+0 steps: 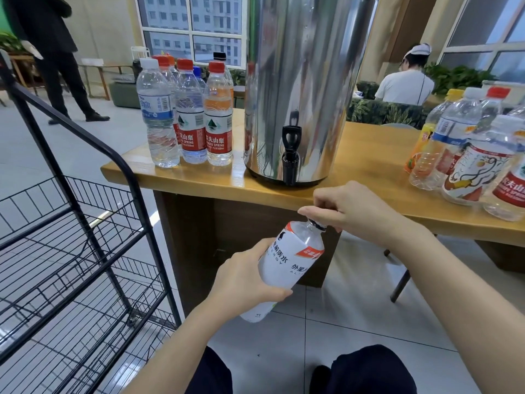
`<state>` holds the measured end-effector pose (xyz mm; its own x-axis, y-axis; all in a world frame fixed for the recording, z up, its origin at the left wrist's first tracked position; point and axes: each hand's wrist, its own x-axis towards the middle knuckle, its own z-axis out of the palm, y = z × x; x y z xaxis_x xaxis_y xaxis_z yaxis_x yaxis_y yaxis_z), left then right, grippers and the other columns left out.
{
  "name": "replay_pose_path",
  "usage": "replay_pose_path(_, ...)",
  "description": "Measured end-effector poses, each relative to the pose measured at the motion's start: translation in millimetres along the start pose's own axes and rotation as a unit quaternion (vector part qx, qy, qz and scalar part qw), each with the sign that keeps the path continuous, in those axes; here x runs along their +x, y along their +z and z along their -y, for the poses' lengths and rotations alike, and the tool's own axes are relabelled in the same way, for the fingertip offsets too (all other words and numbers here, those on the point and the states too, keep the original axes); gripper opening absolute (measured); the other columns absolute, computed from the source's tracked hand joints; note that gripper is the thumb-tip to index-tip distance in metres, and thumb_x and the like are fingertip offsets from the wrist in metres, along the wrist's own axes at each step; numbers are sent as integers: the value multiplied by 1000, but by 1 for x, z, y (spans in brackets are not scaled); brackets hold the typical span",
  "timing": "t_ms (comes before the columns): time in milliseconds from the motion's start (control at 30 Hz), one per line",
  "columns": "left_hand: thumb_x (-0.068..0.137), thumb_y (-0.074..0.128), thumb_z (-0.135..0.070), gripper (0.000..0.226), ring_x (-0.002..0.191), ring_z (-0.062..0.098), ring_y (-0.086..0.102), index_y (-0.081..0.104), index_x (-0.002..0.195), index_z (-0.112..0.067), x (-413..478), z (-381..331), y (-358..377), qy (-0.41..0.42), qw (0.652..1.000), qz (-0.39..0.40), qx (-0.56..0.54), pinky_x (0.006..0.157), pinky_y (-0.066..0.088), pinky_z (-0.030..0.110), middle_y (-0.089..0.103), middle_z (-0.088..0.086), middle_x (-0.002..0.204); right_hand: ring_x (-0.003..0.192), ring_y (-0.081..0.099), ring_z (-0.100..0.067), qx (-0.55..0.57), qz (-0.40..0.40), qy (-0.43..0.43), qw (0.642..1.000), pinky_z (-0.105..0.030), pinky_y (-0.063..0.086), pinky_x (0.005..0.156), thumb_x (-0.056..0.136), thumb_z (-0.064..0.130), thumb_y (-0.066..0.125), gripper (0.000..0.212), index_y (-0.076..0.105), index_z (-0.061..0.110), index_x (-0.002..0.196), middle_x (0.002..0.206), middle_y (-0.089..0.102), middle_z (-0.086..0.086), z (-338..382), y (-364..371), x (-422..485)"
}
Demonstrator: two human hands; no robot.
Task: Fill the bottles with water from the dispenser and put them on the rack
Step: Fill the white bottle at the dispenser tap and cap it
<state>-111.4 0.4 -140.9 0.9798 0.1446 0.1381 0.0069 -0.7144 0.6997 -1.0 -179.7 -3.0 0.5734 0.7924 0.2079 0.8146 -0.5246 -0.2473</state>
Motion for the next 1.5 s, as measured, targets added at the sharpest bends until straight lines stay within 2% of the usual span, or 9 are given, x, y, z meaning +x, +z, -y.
replay_pose_path(167,58,77,-60,80,99,2,62,41,128,-51,-3,2,-1,-12,998,-5,-59,84,57,36,63,-25,112,79,59,-3,146,20,-33,989,-12,44,67,90,38,58,15,65,27,99,86,65,15,-6,-2,-1)
replay_pose_path(300,61,81,-55,79,100,1,61,42,129,-49,-5,2,-11,-8,998,-16,-57,85,56,32,63,-26,113,105,63,-9,243,-24,-65,968,-18,49,89,87,6,67,34,63,14,120,111,69,4,-16,-13,-5)
replay_pose_path(767,66,83,-51,75,97,0,59,40,127,-49,-5,0,-16,-6,1000,-14,-20,80,53,24,61,-26,110,99,67,-10,201,1,-115,973,-18,53,85,75,-9,74,37,71,5,109,105,69,-6,-11,-22,1)
replay_pose_path(967,67,83,-51,74,97,1,60,41,128,-48,-5,1,-15,-8,1000,-11,-12,79,53,24,61,-24,112,98,67,-9,197,14,-114,974,-18,53,85,75,-1,76,36,72,11,108,103,70,-4,-14,-17,5)
replay_pose_path(1133,65,82,-54,75,95,-1,59,39,127,-50,-5,3,-14,-3,1000,-20,-1,77,53,23,60,-26,108,82,66,-2,155,32,-60,986,-12,51,73,77,34,70,35,73,14,106,90,70,7,-6,-17,4)
replay_pose_path(1300,64,81,-56,76,96,0,60,39,128,-50,-6,3,-9,8,1000,-20,-13,80,55,27,61,-25,111,53,47,-8,-194,-25,-68,978,-20,28,48,79,76,2,74,53,23,65,60,52,6,6,-5,8)
replay_pose_path(1367,62,81,-57,74,96,-1,61,41,124,-54,-6,4,-8,8,999,-10,-38,82,56,30,62,-28,109,61,51,-7,-244,-70,-90,963,-22,25,47,78,77,-18,94,60,24,74,68,57,8,4,-3,8)
replay_pose_path(1433,60,81,-55,73,98,-1,62,43,122,-54,-5,7,-12,5,997,3,-72,84,58,35,63,-29,109,76,56,-8,-191,-82,-110,972,-20,29,48,84,73,-9,86,63,28,97,88,60,13,4,-8,8)
replay_pose_path(1500,60,82,-54,73,99,0,63,45,123,-52,-4,8,-15,9,996,10,-87,85,58,37,64,-27,109,65,51,-8,-182,-70,-152,969,-19,24,46,92,63,4,63,55,27,90,80,55,12,9,-6,10)
